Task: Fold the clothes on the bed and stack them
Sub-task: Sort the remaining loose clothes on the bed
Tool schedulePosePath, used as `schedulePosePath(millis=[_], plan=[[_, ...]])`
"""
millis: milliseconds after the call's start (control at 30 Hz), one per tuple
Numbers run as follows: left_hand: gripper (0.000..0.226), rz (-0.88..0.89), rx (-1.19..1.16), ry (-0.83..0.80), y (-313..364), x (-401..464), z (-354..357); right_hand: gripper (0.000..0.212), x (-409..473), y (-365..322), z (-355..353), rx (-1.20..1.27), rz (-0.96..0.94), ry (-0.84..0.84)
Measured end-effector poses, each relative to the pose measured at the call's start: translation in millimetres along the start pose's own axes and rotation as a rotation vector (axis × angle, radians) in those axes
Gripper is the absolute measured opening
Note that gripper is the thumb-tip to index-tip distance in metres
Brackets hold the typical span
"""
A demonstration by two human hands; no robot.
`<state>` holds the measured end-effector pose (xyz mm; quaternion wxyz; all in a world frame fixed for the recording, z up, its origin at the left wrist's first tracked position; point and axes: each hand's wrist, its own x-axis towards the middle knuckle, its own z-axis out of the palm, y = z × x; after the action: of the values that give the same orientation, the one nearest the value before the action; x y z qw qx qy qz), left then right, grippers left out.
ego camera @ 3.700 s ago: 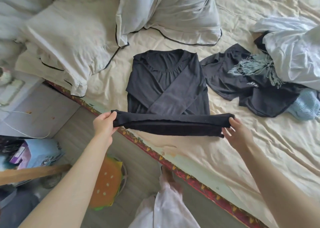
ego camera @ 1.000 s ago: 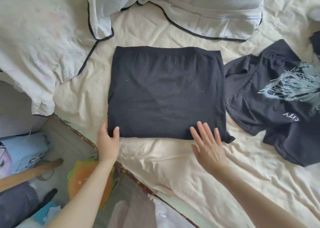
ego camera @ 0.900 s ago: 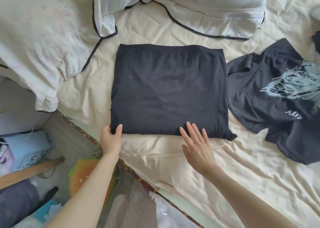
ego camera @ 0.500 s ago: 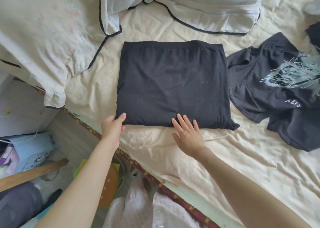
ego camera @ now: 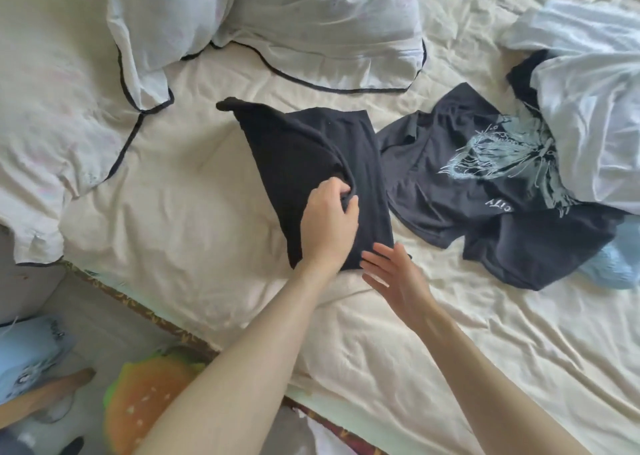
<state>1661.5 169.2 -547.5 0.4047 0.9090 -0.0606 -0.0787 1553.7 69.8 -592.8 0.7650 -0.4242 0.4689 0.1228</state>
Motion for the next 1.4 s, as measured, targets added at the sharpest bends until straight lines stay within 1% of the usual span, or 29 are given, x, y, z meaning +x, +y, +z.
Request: schedulePosePath(millis=[67,133,167,200,267,333,367,400,467,600,700,767,833,867,900,933,967,1000,1033,1100,1133,1167,1200,1233,1267,1300,1333,1367,1400], plan=[[0.019,0.071,0.072,-0.211,-0.8,-11.3,28.5,0.038,4.8,-0.9,-17.3,0.005,0.011,0.050],[0.025,0.078,0.112,-0.473,-11.2,-22.5,46.9,0.039,9.9,-1.6,-28.2,-0.019,0.016,0.080],[0.026,0.087,0.142,-0.559,-18.4,-27.8,51.2,0.039,13.0,-2.2,-31.9,-0.039,0.019,0.089],[0.027,0.114,0.191,-0.578,-26.0,-33.1,52.2,0.039,16.4,-2.9,-34.5,-0.063,0.024,0.097],[0.031,0.169,0.328,-0.473,-40.2,-43.1,46.6,0.038,24.6,-5.2,-35.0,-0.119,0.034,0.113],[0.044,0.145,0.445,-0.348,-53.8,-47.6,37.9,0.037,34.5,-10.0,-29.2,-0.182,0.031,0.132],[0.049,0.120,0.501,-0.315,-60.8,-47.8,33.8,0.038,39.6,-13.1,-24.8,-0.209,0.025,0.148],[0.052,0.099,0.554,-0.307,-67.1,-46.5,29.9,0.042,44.8,-16.7,-20.2,-0.232,0.018,0.170],[0.050,0.079,0.620,-0.320,-77.2,-42.8,24.4,0.048,55.2,-24.9,-11.5,-0.265,0.016,0.226],[0.033,0.125,0.603,-0.326,-83.1,-38.5,22.2,0.047,69.7,-39.1,1.2,-0.431,0.053,0.318],[0.031,0.174,0.565,-0.282,-84.4,-40.4,21.0,0.035,73.1,-41.2,5.0,-0.599,0.057,0.358],[0.033,0.233,0.555,-0.259,-88.1,-45.0,17.8,0.026,69.7,-38.9,4.0,-0.636,0.052,0.357],[0.038,0.283,0.567,-0.269,-91.1,-49.0,15.3,0.041,62.0,-34.0,1.5,-0.634,0.018,0.356],[0.040,0.291,0.574,-0.278,-91.4,-49.8,14.5,0.042,57.1,-30.9,-0.5,-0.636,-0.012,0.355],[0.041,0.292,0.577,-0.287,-90.8,-50.2,13.9,0.033,52.5,-27.7,-3.6,-0.647,-0.058,0.358],[0.041,0.297,0.574,-0.294,-89.5,-50.1,13.5,0.016,49.3,-23.5,-8.1,-0.680,-0.084,0.364],[0.040,0.309,0.568,-0.302,-88.1,-50.4,12.9,0.007,44.3,-20.8,-10.5,-0.715,-0.110,0.377],[0.037,0.329,0.556,-0.316,-87.2,-51.3,12.1,0.021,41.8,-17.7,-14.8,-0.744,-0.125,0.391],[0.034,0.352,0.541,-0.336,-86.9,-52.7,11.2,0.029,39.3,-14.6,-19.4,-0.769,-0.126,0.403],[0.028,0.368,0.496,-0.368,-88.0,-56.7,9.6,0.028,36.6,-9.9,-27.9,-0.768,-0.098,0.423],[0.026,0.335,0.460,-0.362,-89.3,-58.0,9.5,0.025,36.1,-8.3,-30.5,-0.764,-0.080,0.429],[0.026,0.262,0.409,-0.333,-90.4,-58.3,10.1,0.024,35.8,-7.1,-31.9,-0.776,-0.074,0.432],[0.028,0.146,0.342,-0.285,-92.4,-57.3,11.7,0.024,35.6,-7.4,-32.2,-0.791,-0.075,0.428],[0.032,-0.011,0.251,-0.235,-93.9,-55.8,13.0,0.022,36.7,-8.3,-31.7,-0.803,-0.088,0.421],[0.039,-0.205,0.116,-0.198,-95.3,-52.5,14.2,0.021,38.7,-9.5,-30.8,-0.809,-0.118,0.420],[0.046,-0.417,-0.050,-0.186,-95.6,-48.1,15.2,0.026,42.1,-10.8,-29.7,-0.812,-0.163,0.409],[0.051,-0.606,-0.205,-0.210,-95.8,-44.2,16.4,0.031,46.1,-12.1,-29.0,-0.804,-0.199,0.391],[0.053,-0.739,-0.326,-0.243,-96.9,-41.5,17.5,0.033,50.1,-14.2,-27.4,-0.785,-0.215,0.373],[0.050,-0.808,-0.394,-0.267,-98.8,-39.8,18.6,0.039,53.1,-16.3,-25.1,-0.763,-0.207,0.355]])
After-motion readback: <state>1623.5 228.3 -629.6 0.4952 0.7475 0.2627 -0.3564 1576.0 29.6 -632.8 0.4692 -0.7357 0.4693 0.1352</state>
